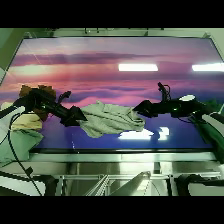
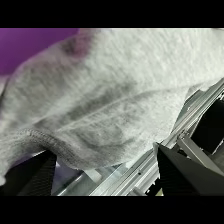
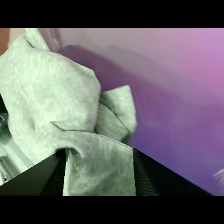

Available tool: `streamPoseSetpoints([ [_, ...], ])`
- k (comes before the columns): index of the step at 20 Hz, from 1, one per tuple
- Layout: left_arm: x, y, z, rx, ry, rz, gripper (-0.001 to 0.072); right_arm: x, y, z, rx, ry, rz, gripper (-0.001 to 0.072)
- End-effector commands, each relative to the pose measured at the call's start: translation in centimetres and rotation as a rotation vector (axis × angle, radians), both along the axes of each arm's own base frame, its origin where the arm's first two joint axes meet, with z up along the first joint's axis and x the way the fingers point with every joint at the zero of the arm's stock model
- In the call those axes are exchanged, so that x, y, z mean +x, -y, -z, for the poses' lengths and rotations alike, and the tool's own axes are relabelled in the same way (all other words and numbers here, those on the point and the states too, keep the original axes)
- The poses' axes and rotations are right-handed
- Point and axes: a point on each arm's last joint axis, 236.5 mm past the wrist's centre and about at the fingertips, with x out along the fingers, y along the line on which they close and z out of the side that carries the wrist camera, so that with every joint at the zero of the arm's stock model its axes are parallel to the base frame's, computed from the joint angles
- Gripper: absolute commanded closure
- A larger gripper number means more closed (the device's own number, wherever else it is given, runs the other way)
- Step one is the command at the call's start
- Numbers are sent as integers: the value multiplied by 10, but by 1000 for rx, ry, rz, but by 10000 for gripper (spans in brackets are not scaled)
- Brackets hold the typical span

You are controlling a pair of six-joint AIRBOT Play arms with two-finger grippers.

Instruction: Fold the shirts.

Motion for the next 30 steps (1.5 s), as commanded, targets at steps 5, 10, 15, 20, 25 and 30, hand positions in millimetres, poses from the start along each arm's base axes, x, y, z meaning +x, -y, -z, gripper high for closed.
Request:
streamPoseSetpoints([
  [5, 34, 9, 12, 9, 120, -86, 685, 12, -31, -26, 107, 39, -41, 695],
  [10, 72, 16, -116, -104, 427, -50, 685, 24, -11, -128, 263, 216, -56, 696],
  [15, 54, -1, -320, -84, 907, 2, 685, 12, 82, -328, 292, 750, 157, 695],
  [20, -2, -7, -441, -1, 1289, -7, 684, -88, 110, -440, -40, 1231, 294, 695],
  [25, -14, -6, -433, 0, 1281, -22, 683, -106, 117, -421, -220, 1179, 346, 695],
  [30, 24, 27, -300, -89, 892, 79, 683, -57, 128, -293, -61, 765, 323, 694],
])
